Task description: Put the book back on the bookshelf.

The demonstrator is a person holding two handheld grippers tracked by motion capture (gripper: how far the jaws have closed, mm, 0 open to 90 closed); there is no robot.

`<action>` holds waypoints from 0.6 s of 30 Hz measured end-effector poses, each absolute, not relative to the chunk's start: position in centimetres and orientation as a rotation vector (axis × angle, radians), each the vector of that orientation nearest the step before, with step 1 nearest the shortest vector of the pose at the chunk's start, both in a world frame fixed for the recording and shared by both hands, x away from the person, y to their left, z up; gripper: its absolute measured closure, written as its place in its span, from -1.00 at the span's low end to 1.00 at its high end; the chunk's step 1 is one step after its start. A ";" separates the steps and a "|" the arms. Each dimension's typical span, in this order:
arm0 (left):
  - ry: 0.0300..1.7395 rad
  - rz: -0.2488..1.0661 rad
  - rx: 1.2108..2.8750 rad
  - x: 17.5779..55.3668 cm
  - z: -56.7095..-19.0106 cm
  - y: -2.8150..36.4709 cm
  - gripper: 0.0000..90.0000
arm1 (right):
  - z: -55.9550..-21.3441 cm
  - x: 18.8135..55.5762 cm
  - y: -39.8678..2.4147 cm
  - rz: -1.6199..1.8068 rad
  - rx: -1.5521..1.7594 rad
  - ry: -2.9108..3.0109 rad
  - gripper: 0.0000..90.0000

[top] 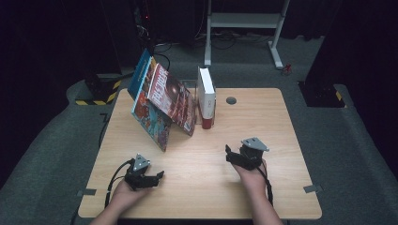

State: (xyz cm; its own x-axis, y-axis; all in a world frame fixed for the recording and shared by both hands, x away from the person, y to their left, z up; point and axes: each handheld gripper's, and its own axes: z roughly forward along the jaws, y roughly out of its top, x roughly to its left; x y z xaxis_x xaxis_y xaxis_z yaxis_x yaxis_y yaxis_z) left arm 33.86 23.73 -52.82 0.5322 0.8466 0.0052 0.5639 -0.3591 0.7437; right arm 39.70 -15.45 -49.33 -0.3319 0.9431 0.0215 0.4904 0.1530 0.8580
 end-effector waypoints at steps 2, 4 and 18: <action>1.139 0.514 2.067 33.9 -52.8 23.7 -0.49 | -50.1 39.1 -16.2 1.060 1.383 1.911 -0.77; 1.139 0.514 2.067 33.9 -52.8 23.7 -0.49 | -50.8 38.4 -16.9 1.038 1.393 1.922 -0.77; 1.137 0.516 2.065 33.8 -52.8 23.7 -0.49 | -52.3 35.8 -21.3 0.892 1.466 2.021 -0.70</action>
State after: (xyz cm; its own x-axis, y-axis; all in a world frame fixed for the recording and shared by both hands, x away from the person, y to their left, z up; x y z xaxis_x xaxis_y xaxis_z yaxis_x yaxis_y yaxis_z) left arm 33.84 23.74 -52.84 0.5323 0.8466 0.0062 0.5618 -0.3587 0.7455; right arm 35.80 -21.34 -52.29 -0.3066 0.9518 -0.0092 0.6347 0.2116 0.7432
